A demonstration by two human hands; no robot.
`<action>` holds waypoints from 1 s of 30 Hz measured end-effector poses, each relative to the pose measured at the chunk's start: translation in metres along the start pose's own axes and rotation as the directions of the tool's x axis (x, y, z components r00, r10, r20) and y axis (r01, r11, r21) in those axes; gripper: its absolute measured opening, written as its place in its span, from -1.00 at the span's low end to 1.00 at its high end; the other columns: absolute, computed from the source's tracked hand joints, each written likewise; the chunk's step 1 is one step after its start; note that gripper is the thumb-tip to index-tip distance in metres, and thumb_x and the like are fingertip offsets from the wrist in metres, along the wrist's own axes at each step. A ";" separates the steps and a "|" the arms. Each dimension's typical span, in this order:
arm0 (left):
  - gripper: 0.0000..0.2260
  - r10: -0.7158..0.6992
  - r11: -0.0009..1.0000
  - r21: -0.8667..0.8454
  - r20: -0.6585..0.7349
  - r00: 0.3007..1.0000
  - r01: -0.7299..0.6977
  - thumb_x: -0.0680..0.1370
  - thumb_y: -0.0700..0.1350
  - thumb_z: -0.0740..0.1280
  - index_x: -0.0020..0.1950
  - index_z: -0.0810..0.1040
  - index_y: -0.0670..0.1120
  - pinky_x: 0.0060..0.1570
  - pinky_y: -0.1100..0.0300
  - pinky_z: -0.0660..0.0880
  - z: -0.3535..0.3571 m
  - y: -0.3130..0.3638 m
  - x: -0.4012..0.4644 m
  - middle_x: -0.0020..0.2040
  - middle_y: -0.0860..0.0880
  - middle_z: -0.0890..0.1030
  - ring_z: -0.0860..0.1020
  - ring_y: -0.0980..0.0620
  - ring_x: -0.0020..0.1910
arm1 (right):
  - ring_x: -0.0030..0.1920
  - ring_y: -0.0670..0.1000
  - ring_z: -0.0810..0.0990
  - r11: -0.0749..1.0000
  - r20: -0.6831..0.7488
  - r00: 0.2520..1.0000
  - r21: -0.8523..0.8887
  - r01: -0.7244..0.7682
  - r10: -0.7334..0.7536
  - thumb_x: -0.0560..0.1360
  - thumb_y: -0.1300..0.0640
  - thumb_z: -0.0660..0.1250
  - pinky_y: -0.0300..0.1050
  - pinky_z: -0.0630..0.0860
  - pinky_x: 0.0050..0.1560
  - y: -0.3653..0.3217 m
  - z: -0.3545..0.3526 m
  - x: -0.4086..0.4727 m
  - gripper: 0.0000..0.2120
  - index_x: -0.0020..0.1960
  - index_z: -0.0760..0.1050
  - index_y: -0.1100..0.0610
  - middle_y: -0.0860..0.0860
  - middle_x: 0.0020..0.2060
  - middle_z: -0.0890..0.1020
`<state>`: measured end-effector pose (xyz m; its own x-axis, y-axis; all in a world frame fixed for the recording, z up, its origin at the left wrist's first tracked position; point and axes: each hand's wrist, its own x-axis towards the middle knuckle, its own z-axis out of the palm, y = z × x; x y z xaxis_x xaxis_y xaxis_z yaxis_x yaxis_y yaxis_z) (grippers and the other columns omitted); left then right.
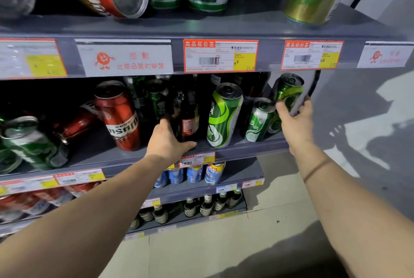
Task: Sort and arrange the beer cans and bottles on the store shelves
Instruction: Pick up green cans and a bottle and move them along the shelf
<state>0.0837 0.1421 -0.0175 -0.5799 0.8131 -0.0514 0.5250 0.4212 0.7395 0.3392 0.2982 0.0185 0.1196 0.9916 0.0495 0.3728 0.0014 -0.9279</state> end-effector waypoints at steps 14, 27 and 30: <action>-0.80 0.149 0.979 -0.068 -0.419 0.896 -0.195 0.48 -0.04 0.44 -0.04 0.42 0.04 -0.20 0.24 0.37 -0.132 -0.094 -0.081 -0.16 0.18 0.44 0.46 0.08 -0.17 | -0.07 0.00 0.57 0.952 0.478 0.832 0.031 0.305 -0.282 0.46 0.24 0.34 0.00 0.50 0.00 -0.063 0.180 -0.276 -0.80 0.07 0.55 0.09 0.00 -0.08 0.62; -0.57 -0.227 0.970 -0.182 -0.414 0.881 0.164 0.38 0.06 0.52 0.14 0.39 0.11 -0.32 0.25 0.31 -0.175 -0.163 -0.052 -0.12 0.22 0.48 0.52 0.09 -0.08 | 0.13 -0.08 0.50 0.908 0.625 0.742 -0.122 0.400 -0.243 0.56 0.16 0.26 -0.21 0.41 0.10 -0.103 0.268 -0.305 -0.67 0.31 0.44 0.03 0.00 0.18 0.53; -0.61 -0.197 0.976 -0.171 -0.408 0.892 0.137 0.40 0.06 0.50 0.07 0.37 0.13 -0.27 0.17 0.39 -0.183 -0.178 -0.055 -0.14 0.22 0.48 0.50 0.10 -0.13 | 0.17 -0.04 0.50 0.898 0.626 0.743 -0.153 0.413 -0.235 0.56 0.17 0.25 -0.12 0.44 0.17 -0.105 0.276 -0.304 -0.64 0.35 0.40 0.03 0.02 0.22 0.50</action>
<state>-0.0921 -0.0511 -0.0231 -0.8746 0.4780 0.0819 0.3258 0.4539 0.8294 0.0101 0.0328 -0.0015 -0.5749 0.8179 0.0240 0.5246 0.3909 -0.7563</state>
